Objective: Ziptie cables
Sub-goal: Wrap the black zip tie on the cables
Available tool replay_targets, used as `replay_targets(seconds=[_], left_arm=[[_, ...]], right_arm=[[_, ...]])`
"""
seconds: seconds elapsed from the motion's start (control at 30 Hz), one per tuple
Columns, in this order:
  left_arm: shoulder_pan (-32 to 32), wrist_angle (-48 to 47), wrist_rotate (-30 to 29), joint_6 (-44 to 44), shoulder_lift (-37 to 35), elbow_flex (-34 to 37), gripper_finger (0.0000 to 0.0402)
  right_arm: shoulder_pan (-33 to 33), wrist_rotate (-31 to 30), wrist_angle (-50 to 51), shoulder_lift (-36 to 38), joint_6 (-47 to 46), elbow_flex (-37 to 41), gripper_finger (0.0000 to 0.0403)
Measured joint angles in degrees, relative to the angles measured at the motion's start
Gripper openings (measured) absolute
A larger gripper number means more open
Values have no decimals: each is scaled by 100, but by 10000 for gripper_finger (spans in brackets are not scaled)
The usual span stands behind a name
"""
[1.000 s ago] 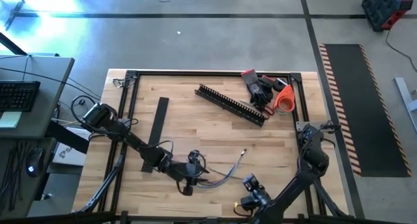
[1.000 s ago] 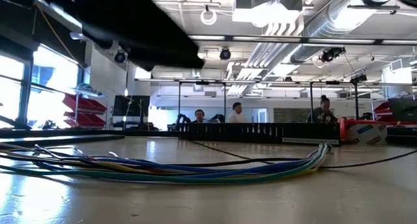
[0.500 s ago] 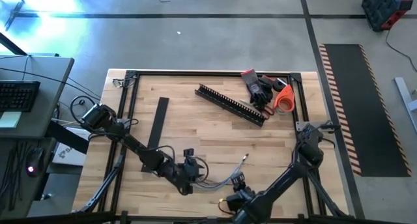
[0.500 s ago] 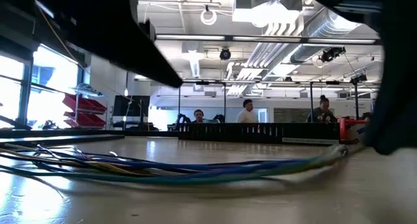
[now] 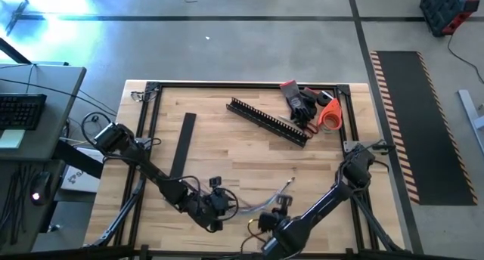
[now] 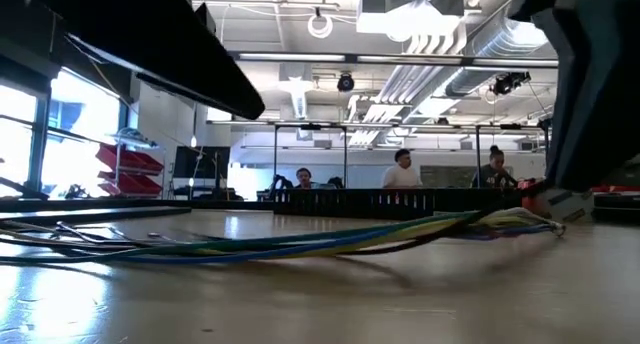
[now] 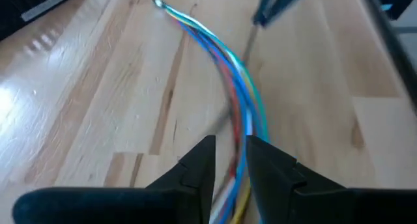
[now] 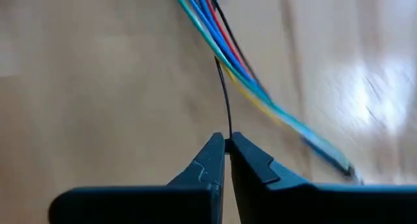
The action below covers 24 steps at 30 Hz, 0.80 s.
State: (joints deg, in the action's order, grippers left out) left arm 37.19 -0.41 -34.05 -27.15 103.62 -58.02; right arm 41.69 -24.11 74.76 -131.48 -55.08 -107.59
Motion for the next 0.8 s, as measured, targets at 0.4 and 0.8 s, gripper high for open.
replay_targets(seconds=[0.4, 0.8], left_arm=[[-326, 477, -222, -286, 733, 5, 62], [-310, 554, -480, 737, 419, -3, 62]], right_arm=[[-466, 168, 343, -52, -155, 2, 0], [-645, -99, -1020, -153, 1054, 9, 0]])
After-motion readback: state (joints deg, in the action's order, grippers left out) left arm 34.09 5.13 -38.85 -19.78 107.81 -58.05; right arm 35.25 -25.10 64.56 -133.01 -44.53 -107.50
